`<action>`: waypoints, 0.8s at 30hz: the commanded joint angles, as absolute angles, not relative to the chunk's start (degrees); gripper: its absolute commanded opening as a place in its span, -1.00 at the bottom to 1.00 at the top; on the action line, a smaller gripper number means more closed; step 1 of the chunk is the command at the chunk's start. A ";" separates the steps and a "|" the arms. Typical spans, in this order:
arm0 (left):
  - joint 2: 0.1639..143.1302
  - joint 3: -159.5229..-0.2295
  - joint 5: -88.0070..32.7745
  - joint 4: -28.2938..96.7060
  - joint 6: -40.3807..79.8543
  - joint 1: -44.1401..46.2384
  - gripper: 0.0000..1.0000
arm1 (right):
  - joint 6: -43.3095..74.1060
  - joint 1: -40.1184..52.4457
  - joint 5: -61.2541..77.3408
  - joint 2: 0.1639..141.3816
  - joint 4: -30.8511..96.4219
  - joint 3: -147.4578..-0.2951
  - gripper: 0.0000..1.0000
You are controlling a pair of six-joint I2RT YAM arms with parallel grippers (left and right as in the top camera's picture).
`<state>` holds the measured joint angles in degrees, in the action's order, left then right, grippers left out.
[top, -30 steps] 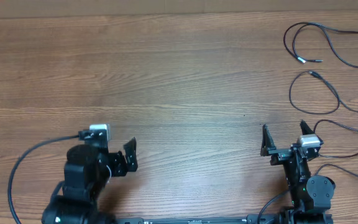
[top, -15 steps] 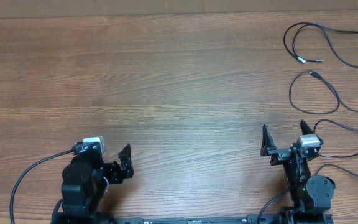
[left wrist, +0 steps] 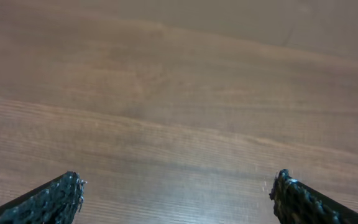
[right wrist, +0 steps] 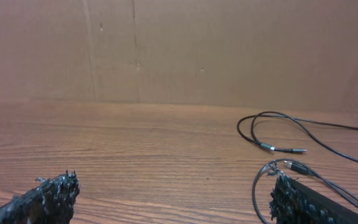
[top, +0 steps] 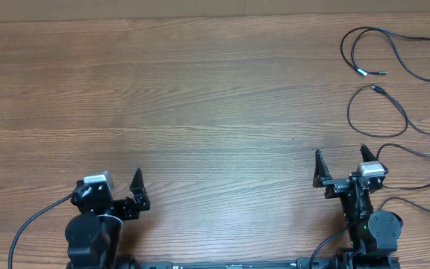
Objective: Untangle cables
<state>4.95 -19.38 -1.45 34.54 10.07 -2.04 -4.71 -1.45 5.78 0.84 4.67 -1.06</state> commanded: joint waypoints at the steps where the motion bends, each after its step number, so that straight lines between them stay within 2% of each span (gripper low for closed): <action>1: 2.42 -17.32 -1.06 32.29 8.08 -2.42 0.99 | -4.95 -1.63 6.07 0.16 4.38 -0.49 1.00; 16: 0.16 -11.70 -1.06 19.07 7.66 -2.39 0.99 | -4.95 -1.63 6.07 0.16 4.38 -0.49 1.00; 24: 0.16 -3.88 -1.56 0.21 7.86 -2.20 0.99 | -4.95 -1.63 6.07 0.16 4.38 -0.49 1.00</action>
<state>0.73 -6.74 -1.50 3.22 8.75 -2.02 -4.73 -1.45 5.76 0.84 4.64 -1.06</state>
